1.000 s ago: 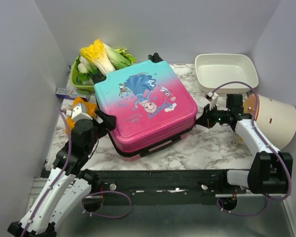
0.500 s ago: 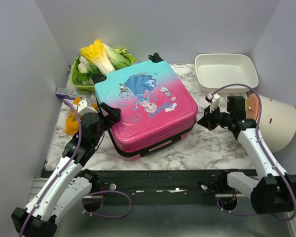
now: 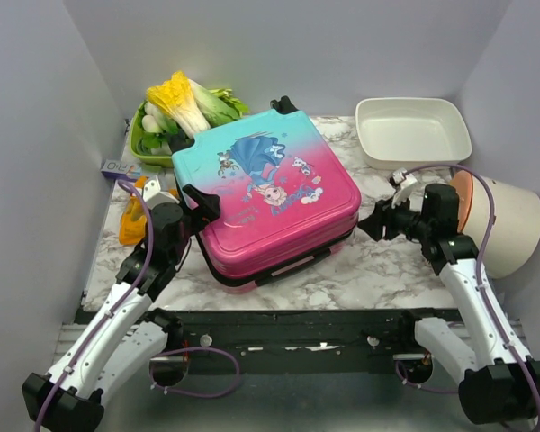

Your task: Open, take out, and arrange the luggage

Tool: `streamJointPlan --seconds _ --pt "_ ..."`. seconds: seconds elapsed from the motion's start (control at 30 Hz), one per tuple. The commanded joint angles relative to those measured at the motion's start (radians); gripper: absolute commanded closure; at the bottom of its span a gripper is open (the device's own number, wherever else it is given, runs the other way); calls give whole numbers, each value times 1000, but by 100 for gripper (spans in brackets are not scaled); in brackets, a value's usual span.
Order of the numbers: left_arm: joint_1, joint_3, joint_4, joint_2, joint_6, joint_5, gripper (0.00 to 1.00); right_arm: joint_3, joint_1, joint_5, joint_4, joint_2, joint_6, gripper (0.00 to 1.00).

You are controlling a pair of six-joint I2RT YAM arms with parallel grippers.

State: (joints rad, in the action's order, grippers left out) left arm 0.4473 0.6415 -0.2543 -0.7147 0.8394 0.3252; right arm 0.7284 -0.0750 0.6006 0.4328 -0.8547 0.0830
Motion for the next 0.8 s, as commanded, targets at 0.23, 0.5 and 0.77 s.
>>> streamJointPlan --seconds 0.23,0.5,0.77 --pt "19 38 -43 -69 -97 -35 1 60 -3 45 103 -205 451 38" --pt "19 46 -28 -72 -112 -32 1 12 -2 155 -18 -277 567 37" --pt "19 38 -36 -45 -112 -14 1 45 -2 265 -48 -431 636 37"
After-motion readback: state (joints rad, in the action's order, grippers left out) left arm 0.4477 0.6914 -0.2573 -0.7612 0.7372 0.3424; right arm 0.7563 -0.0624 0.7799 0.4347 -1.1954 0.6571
